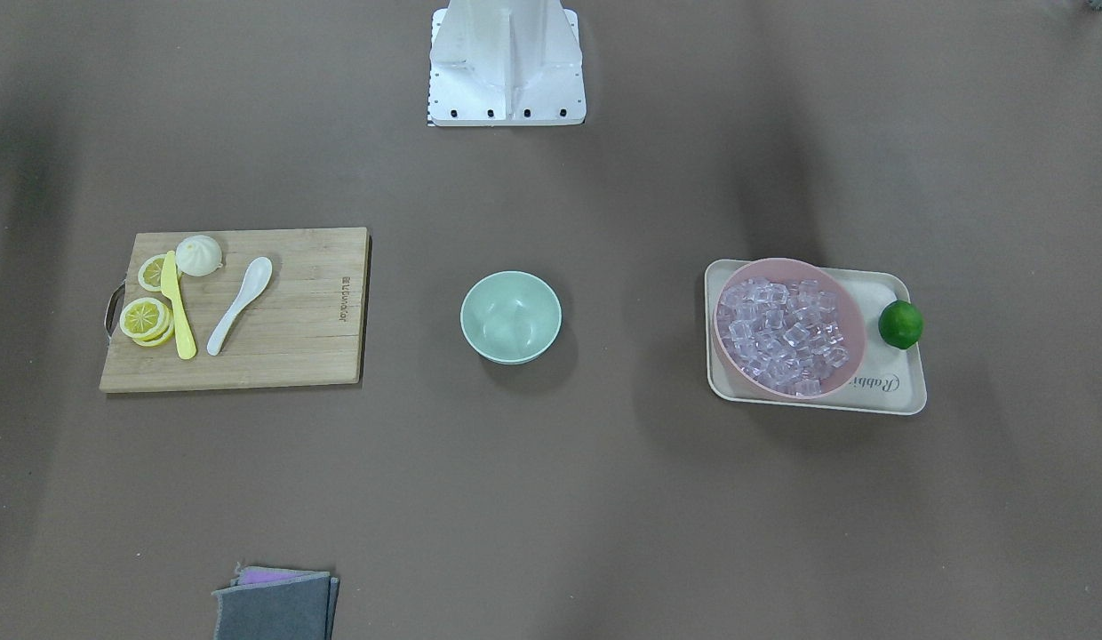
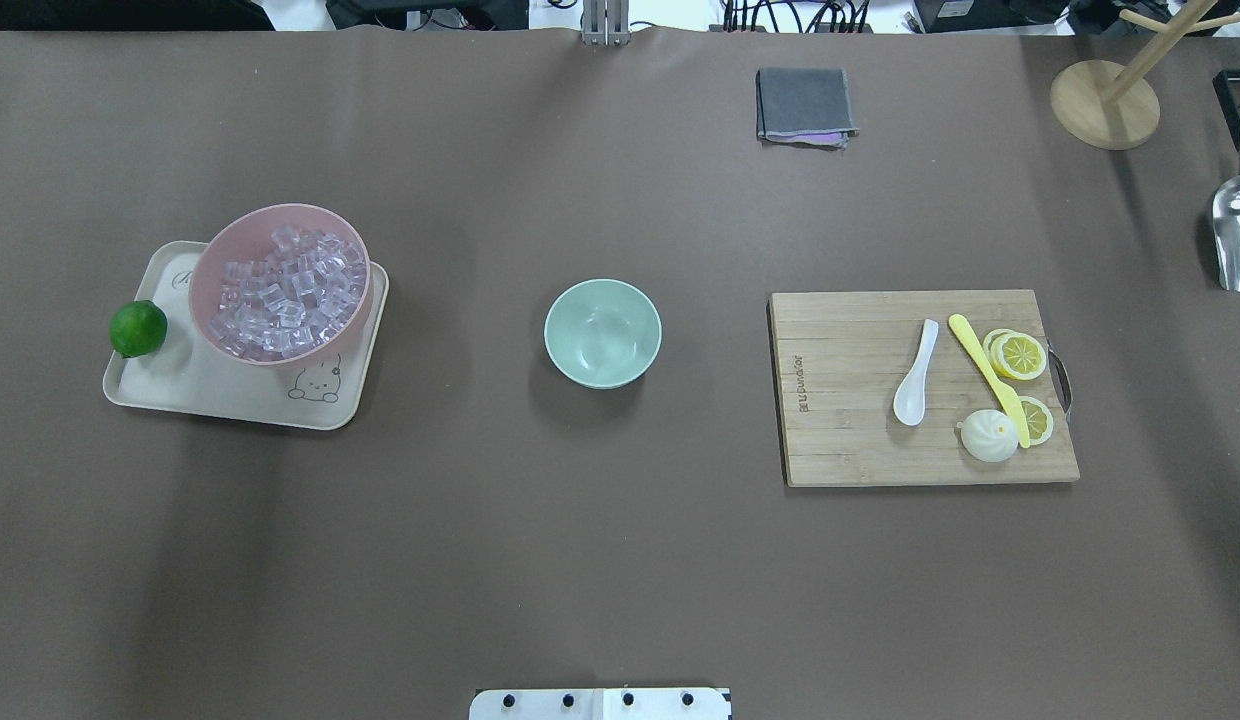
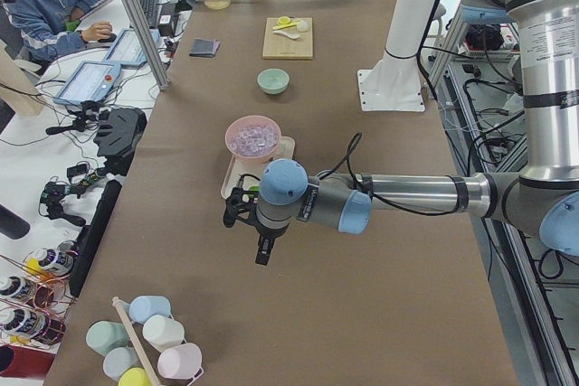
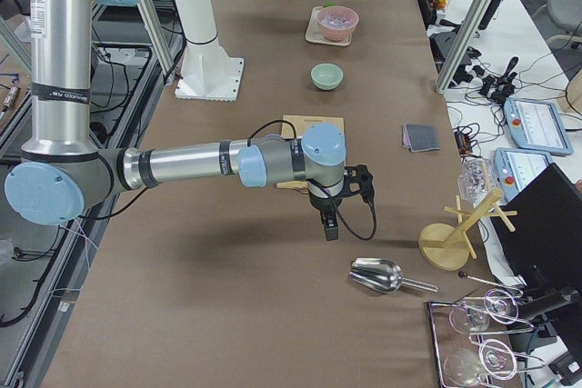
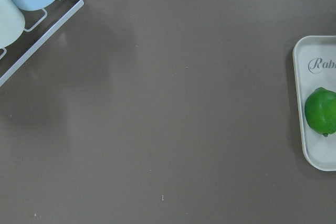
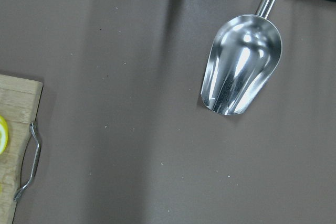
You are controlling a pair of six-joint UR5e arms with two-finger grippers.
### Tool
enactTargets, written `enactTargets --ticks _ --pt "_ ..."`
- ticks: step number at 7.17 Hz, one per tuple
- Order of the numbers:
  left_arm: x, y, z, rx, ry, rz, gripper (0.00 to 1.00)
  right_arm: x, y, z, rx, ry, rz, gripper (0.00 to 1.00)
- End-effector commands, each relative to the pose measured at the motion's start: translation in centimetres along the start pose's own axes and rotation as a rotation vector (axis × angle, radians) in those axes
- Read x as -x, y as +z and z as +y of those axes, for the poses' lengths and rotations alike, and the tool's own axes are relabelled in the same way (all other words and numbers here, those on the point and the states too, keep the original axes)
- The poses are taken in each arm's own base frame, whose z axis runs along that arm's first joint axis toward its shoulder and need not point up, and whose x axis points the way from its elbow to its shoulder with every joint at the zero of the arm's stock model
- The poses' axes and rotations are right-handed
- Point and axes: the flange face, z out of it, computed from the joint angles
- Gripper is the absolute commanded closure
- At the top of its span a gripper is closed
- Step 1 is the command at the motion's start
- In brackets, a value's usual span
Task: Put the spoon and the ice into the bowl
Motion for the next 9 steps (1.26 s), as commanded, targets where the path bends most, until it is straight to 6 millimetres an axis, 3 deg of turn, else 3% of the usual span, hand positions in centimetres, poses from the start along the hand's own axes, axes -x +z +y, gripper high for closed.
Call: enactTargets --ticks 1,6,8,9 --pt "0.1 0.1 0.7 0.000 0.001 0.005 0.02 0.6 0.4 -0.1 0.007 -0.010 -0.021 0.00" --pt "-0.2 0.0 0.4 -0.005 0.009 0.007 0.02 2.0 0.7 -0.1 -0.035 -0.060 -0.095 0.00" --pt "-0.9 -0.4 -0.4 -0.018 0.028 0.010 0.03 6.8 3.1 -1.5 0.004 0.017 -0.116 0.01" --pt "-2.2 -1.4 -1.6 -0.037 0.000 0.013 0.03 9.1 3.8 -2.0 -0.026 0.058 -0.136 0.03"
